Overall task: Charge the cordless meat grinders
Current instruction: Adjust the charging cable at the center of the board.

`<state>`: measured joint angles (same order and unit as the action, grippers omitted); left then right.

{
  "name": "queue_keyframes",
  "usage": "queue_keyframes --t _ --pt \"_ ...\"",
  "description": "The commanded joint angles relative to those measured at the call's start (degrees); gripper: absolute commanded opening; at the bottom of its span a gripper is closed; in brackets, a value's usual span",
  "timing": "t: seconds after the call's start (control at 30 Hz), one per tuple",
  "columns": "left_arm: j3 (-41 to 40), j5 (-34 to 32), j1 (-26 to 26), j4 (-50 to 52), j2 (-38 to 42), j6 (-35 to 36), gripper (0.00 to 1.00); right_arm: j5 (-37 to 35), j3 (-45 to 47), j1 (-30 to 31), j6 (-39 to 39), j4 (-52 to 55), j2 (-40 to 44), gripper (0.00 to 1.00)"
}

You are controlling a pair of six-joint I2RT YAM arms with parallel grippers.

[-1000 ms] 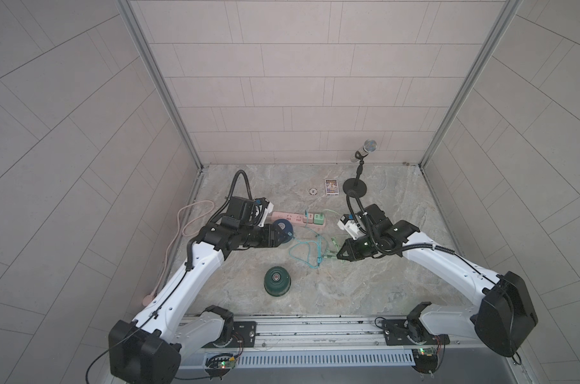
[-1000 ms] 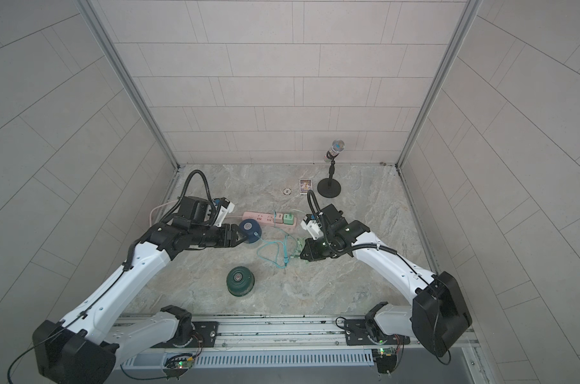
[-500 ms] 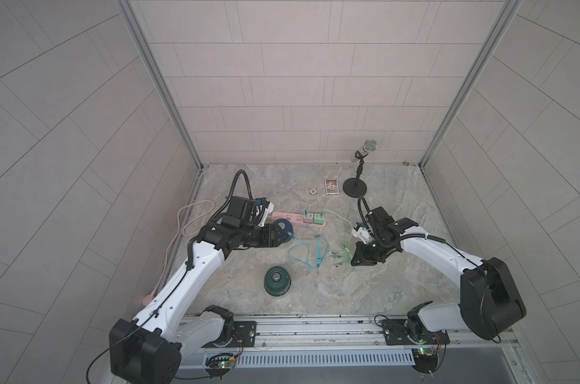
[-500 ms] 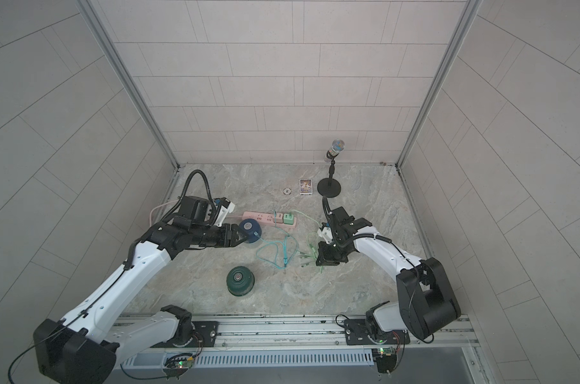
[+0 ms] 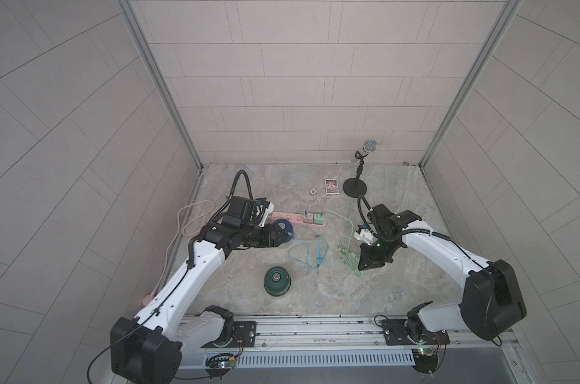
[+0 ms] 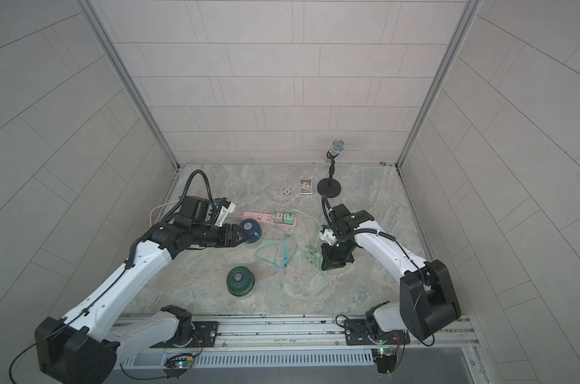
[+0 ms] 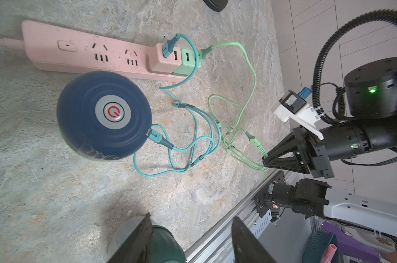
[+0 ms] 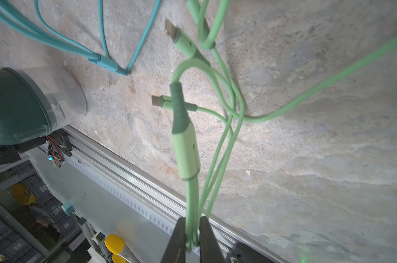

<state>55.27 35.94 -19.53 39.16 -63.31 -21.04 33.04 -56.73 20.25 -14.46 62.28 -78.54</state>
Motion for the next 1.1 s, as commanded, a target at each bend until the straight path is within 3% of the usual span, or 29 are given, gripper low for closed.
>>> queue_keyframes --t 0.0,0.23,0.4,0.5,0.8,0.93,1.07 --pt "0.2 -0.12 -0.25 -1.18 0.03 -0.05 0.59 -3.8 -0.8 0.12 2.57 7.6 2.14 0.15" --pt "0.19 0.28 -0.25 -2.29 -0.98 0.08 0.59 -4.14 1.27 0.2 3.0 5.35 -1.03 0.22" --pt "-0.42 0.35 -0.26 -2.33 -0.89 0.29 0.59 -3.93 -0.68 0.98 3.77 4.79 -2.3 0.43" --pt "-0.46 0.18 -0.31 -2.24 -0.69 0.55 0.59 -2.93 -2.69 2.2 4.33 5.34 -2.58 0.5" --pt "-0.51 -0.1 -0.07 -2.0 -0.84 1.52 0.59 -1.0 -8.19 4.73 6.95 5.93 -2.96 0.44" --pt "0.01 -0.01 0.35 -1.52 -0.76 1.22 0.59 -7.38 -12.54 13.06 14.03 5.82 -6.29 0.45" --pt "0.93 0.97 1.75 0.39 -0.43 1.32 0.59 -16.79 -10.62 20.18 24.59 0.42 -4.89 0.48"
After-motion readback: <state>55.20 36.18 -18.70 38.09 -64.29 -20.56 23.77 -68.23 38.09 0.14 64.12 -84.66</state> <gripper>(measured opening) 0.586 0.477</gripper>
